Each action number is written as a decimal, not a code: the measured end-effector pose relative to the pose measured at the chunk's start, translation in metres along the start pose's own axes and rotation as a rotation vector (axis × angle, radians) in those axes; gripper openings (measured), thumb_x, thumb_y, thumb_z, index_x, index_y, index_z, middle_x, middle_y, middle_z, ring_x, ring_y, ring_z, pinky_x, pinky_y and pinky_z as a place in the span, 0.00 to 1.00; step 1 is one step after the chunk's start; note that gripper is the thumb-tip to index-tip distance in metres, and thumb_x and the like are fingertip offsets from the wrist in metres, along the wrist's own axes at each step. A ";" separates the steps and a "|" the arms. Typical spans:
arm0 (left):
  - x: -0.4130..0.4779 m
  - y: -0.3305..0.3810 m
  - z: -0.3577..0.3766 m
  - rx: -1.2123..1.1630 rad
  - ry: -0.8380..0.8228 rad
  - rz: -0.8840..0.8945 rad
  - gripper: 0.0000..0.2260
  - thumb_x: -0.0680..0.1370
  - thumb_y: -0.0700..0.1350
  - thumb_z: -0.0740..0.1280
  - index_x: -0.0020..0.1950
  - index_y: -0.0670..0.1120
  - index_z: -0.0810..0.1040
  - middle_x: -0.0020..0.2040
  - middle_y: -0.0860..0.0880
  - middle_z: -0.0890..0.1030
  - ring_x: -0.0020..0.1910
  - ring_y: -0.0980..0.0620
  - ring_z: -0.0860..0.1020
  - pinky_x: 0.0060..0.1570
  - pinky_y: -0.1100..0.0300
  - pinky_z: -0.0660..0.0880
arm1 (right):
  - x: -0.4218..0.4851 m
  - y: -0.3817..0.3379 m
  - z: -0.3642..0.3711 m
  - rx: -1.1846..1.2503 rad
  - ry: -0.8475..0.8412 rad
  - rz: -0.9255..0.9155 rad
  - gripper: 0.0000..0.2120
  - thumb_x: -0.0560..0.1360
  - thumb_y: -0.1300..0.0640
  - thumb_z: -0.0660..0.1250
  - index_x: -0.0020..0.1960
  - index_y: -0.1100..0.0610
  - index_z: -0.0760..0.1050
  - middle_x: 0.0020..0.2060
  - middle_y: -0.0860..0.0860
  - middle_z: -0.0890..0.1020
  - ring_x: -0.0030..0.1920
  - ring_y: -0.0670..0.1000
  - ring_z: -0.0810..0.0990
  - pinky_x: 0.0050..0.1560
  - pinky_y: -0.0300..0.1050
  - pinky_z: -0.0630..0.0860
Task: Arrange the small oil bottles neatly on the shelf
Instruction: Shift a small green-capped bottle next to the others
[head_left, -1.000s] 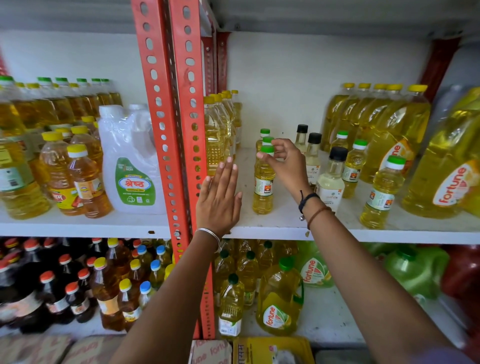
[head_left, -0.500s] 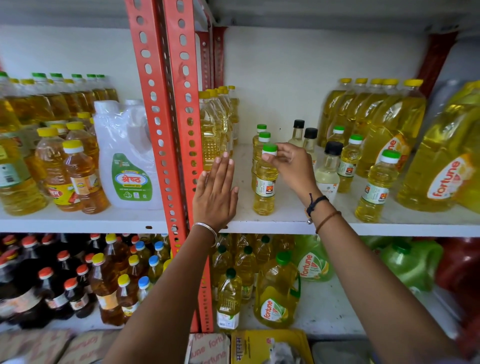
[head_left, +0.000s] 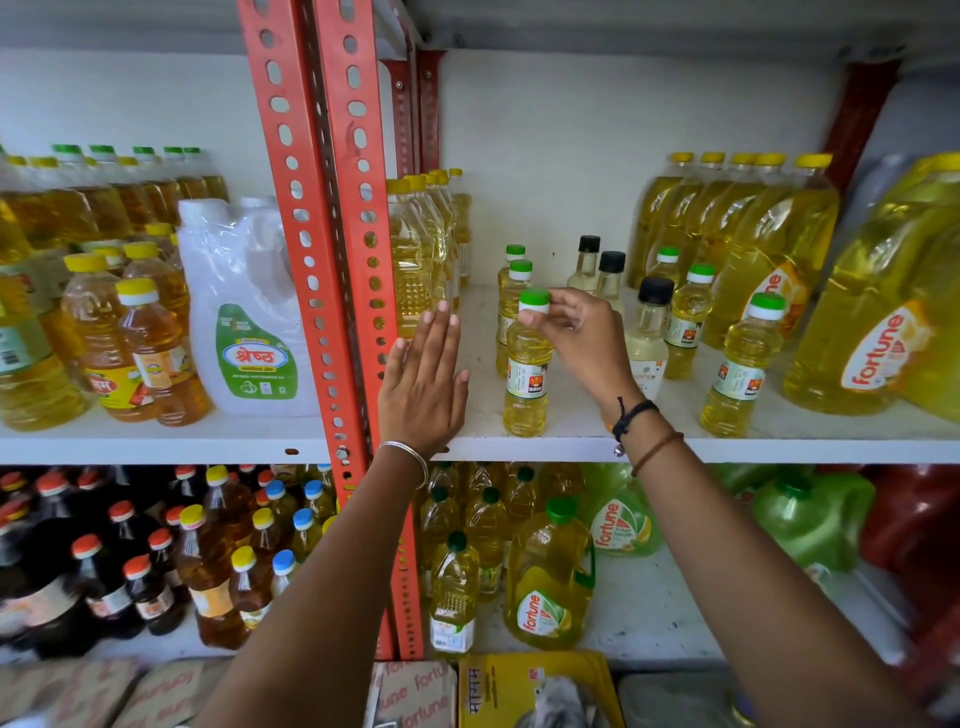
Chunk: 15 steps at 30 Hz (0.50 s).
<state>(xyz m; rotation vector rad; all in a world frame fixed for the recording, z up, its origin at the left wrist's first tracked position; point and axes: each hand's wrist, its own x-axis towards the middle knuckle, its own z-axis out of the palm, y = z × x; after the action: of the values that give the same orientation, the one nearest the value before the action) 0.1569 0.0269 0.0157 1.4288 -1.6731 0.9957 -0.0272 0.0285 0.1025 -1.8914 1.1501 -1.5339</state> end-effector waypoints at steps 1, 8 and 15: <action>0.000 0.000 0.000 -0.002 0.000 0.000 0.26 0.80 0.50 0.50 0.77 0.41 0.55 0.77 0.45 0.54 0.77 0.51 0.48 0.73 0.54 0.38 | 0.000 0.001 0.001 -0.004 -0.002 -0.009 0.15 0.70 0.54 0.72 0.56 0.57 0.78 0.49 0.52 0.84 0.46 0.44 0.80 0.48 0.32 0.75; 0.000 0.005 -0.007 -0.078 0.002 -0.040 0.26 0.81 0.50 0.50 0.77 0.41 0.56 0.77 0.45 0.56 0.77 0.52 0.48 0.74 0.53 0.39 | -0.007 0.003 -0.001 -0.048 0.005 -0.041 0.16 0.72 0.51 0.70 0.57 0.57 0.77 0.50 0.51 0.83 0.49 0.45 0.80 0.51 0.31 0.75; 0.035 0.039 -0.037 -0.258 0.134 0.021 0.25 0.80 0.48 0.50 0.76 0.40 0.55 0.77 0.43 0.56 0.77 0.51 0.47 0.74 0.50 0.43 | -0.011 -0.016 -0.058 -0.080 0.245 -0.242 0.20 0.74 0.46 0.65 0.60 0.56 0.74 0.54 0.51 0.82 0.53 0.43 0.79 0.54 0.34 0.76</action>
<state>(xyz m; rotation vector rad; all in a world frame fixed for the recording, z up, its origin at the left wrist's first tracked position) 0.1148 0.0481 0.0592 1.1533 -1.6535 0.8328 -0.0771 0.0553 0.1250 -1.9970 1.1300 -1.9214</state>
